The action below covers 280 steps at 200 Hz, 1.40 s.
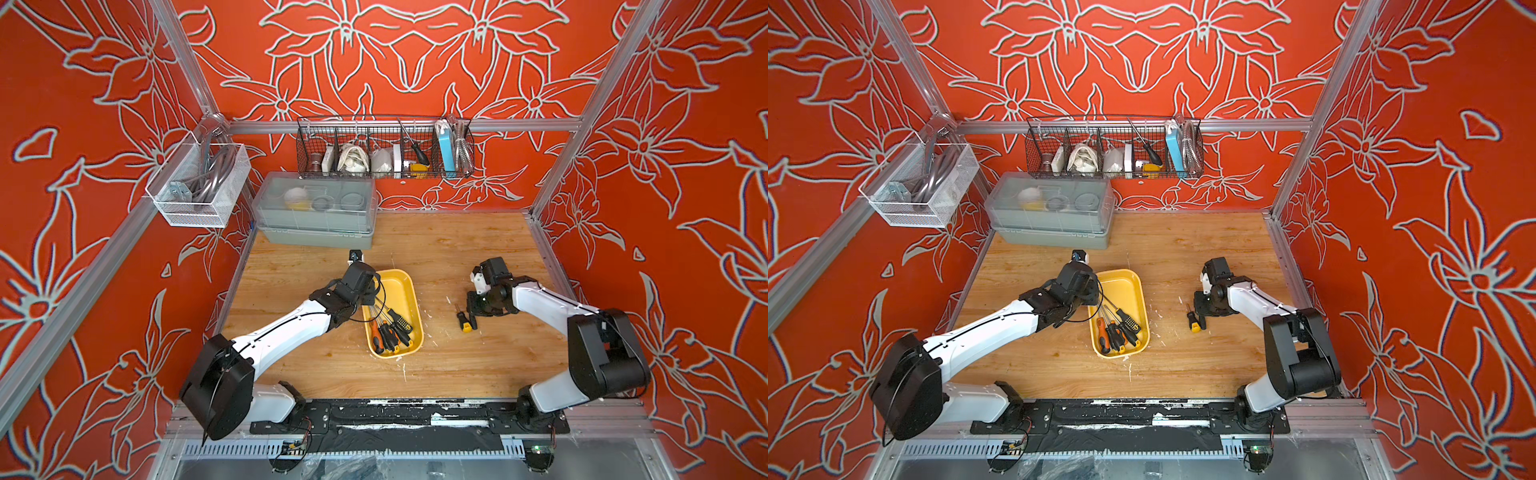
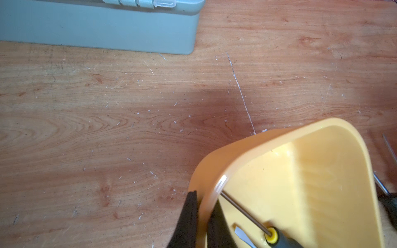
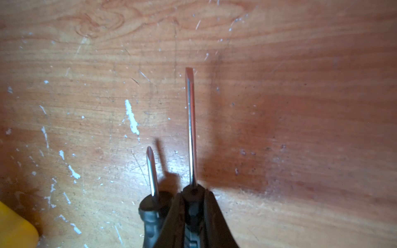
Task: Take out the screwdriver from the storage box
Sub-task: Place the screwdriver at the center of the board.
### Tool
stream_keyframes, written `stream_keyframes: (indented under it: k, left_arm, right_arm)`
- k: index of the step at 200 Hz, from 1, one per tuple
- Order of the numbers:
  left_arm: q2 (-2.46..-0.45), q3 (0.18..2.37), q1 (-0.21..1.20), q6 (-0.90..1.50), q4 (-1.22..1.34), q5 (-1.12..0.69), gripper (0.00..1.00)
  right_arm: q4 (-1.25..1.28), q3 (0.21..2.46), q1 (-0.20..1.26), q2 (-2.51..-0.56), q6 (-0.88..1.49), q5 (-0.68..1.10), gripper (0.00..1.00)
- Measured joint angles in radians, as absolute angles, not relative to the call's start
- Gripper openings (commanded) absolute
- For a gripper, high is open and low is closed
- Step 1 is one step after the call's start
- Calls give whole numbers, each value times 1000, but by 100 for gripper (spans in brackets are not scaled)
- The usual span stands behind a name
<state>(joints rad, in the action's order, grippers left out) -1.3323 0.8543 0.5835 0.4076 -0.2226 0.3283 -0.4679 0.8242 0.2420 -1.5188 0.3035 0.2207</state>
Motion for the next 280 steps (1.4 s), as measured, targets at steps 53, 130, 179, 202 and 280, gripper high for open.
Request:
stream_keyframes:
  k: [53, 130, 179, 202, 280]
  left_arm:
    - [-1332, 854, 583, 408, -222, 328, 0]
    - [-1332, 854, 583, 408, -221, 328, 0]
    - [-1332, 854, 583, 408, -221, 328, 0]
    - [-1332, 854, 583, 408, -221, 328, 0]
    - [-1331, 854, 582, 408, -221, 327, 0]
  right_arm:
    - [-479, 851, 242, -1546, 306, 204, 0]
    - [-511, 880, 242, -1567, 305, 160, 0]
    - [-525, 906, 242, -1582, 300, 154, 1]
    - [-529, 907, 242, -1591, 300, 154, 3]
    - [-550, 934, 242, -1639, 296, 154, 3]
